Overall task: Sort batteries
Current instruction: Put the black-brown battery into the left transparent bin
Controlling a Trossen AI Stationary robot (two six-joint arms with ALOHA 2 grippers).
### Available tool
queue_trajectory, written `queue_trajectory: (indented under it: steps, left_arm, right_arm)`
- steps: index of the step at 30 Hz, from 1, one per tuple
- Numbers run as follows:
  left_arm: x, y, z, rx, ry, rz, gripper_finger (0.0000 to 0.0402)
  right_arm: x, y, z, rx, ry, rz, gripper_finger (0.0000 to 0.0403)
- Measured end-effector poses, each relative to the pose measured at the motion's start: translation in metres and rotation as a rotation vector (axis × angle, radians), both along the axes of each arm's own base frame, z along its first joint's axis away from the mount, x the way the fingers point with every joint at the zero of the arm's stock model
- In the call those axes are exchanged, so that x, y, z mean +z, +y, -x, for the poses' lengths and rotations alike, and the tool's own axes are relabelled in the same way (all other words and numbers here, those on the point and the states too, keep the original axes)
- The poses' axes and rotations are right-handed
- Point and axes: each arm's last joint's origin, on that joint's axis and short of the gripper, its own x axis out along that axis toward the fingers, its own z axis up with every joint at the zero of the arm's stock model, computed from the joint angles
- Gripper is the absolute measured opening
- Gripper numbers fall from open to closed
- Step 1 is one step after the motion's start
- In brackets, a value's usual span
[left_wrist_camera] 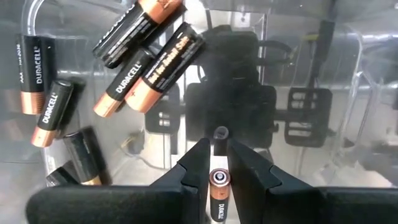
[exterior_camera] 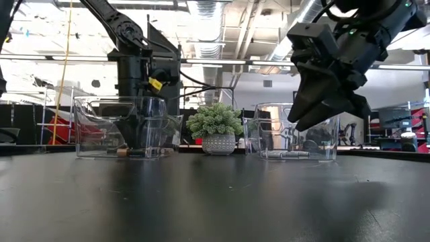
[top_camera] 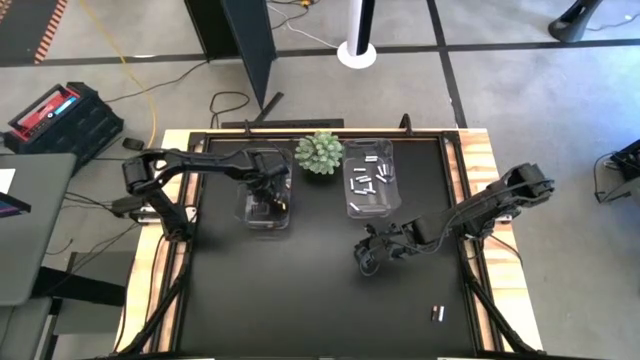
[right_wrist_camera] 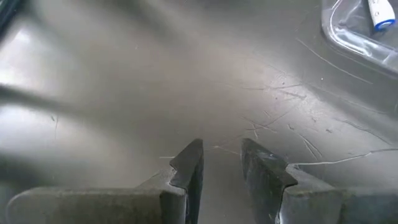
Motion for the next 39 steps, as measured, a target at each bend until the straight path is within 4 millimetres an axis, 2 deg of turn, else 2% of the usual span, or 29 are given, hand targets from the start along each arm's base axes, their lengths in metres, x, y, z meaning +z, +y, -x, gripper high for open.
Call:
queue_trajectory:
  steps: [10, 21, 27, 32, 39]
  left_arm:
    - [0.000, 0.005, 0.002, 0.020, -0.009, 0.016, 0.0057]
    - [0.000, 0.006, 0.002, 0.014, -0.017, 0.007, 0.0111]
    - [0.002, 0.008, 0.003, 0.035, 0.004, -0.054, 0.0116]
    - [0.019, 0.006, 0.006, 0.072, -0.065, -0.079, 0.0116]
    - [0.064, 0.000, 0.018, 0.138, -0.282, -0.148, 0.0116]
  right_arm:
    - [0.000, -0.003, -0.001, -0.005, 0.002, 0.006, 0.0126]
    - [0.000, -0.003, -0.001, -0.003, 0.002, 0.007, 0.0126]
    - [0.000, -0.003, -0.001, -0.003, 0.002, 0.007, 0.0126]
    - [0.000, -0.003, -0.001, -0.003, 0.002, 0.007, 0.0126]
    - [0.000, -0.003, -0.001, -0.003, 0.002, 0.006, 0.0126]
